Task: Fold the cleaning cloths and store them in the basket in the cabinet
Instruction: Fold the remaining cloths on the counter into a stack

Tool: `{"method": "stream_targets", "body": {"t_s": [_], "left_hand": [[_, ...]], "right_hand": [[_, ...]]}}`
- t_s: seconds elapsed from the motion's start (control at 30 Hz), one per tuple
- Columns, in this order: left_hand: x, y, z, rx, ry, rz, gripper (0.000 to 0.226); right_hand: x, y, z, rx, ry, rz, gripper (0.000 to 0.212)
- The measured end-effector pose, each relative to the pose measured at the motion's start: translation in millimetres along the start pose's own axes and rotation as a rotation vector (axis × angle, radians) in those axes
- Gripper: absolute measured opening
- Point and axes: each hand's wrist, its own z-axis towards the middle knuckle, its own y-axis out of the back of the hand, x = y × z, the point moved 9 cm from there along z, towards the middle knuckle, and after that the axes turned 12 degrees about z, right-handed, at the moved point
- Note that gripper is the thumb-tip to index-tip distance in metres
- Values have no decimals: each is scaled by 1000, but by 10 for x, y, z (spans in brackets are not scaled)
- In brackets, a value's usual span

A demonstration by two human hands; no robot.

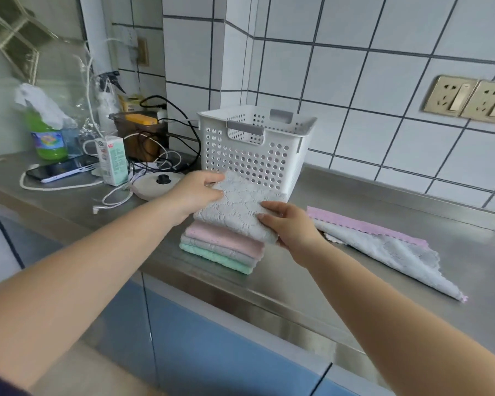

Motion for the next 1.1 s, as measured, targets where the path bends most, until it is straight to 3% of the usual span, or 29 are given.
{"method": "stream_targets", "body": {"t_s": [0.47,0.57,0.7,0.87,1.1], "left_hand": [[418,-163,58,68,46,262,49],[305,-137,75,45,-35,429,39],[-130,-209,13,-2,-233,595,49],[-72,-599,-7,268,-210,753,45],[-60,-510,3,184,-200,717,53]], "right_hand": [[-139,-158,119,-42,88,-446,44],[-57,-92,123,-116,183,-580,59],[99,-217,227,-77,274,-634,48],[-100,-428,290,82,170,-877,38],[-201,-200,271,16,206,-747,46]]}}
